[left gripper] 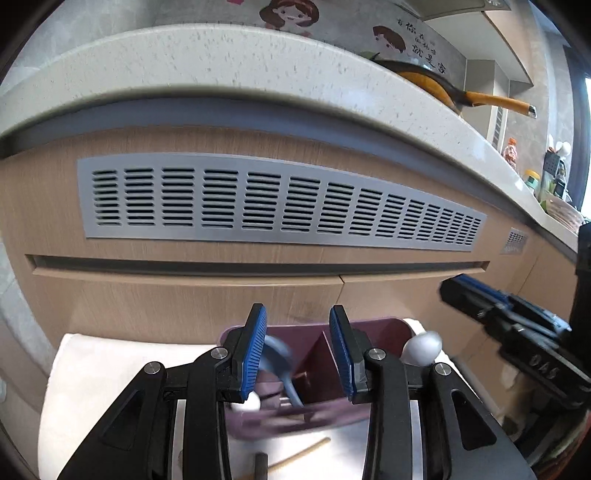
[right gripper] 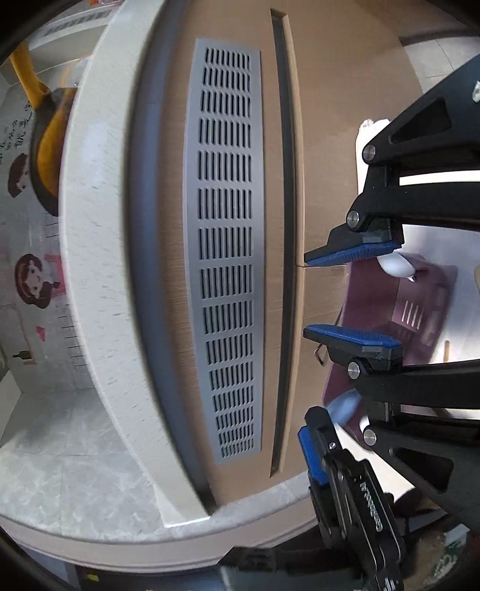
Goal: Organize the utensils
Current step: 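Carry both utensils over the purple caddy and release them inside, then grasp the translucent brown spoon with the left tool while the right tool reaches the black utensil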
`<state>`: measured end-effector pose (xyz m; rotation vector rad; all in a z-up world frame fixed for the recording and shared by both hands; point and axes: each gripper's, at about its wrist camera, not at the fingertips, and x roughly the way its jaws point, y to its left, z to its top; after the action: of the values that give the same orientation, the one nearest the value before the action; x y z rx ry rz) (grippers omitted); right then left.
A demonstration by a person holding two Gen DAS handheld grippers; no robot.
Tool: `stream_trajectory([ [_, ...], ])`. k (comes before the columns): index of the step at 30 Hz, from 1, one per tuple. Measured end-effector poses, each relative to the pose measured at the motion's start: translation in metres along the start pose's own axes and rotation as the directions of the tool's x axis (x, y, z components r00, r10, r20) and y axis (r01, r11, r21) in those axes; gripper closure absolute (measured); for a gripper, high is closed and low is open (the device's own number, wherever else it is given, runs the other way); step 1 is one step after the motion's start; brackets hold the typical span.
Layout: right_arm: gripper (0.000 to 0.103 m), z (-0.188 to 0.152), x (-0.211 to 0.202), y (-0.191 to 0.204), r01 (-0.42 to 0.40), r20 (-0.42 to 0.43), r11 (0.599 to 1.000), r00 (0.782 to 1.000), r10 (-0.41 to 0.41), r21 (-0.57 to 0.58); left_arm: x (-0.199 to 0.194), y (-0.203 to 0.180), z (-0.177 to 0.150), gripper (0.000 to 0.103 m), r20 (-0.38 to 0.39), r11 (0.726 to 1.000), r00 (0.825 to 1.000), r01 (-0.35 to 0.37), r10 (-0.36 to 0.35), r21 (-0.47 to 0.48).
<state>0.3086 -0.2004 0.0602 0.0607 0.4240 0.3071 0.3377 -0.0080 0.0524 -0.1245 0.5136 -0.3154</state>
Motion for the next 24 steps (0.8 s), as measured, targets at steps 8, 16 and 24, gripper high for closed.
stream_trajectory([
  [8,0.072,0.011,-0.046,0.004,-0.018,0.02,0.998,1.0,0.019,-0.053,-0.054,0.008,0.0,0.066,0.046,0.999,0.998,-0.046,0.047,-0.019],
  [16,0.072,-0.022,-0.046,0.025,-0.087,-0.117,0.984,0.991,0.07,-0.157,-0.077,0.044,-0.034,0.066,-0.032,0.99,0.993,-0.115,0.113,-0.08],
  [24,0.072,-0.044,-0.028,0.042,-0.122,-0.218,0.967,0.973,0.073,-0.223,-0.07,0.068,-0.065,0.066,-0.118,0.983,0.985,-0.141,0.126,-0.121],
])
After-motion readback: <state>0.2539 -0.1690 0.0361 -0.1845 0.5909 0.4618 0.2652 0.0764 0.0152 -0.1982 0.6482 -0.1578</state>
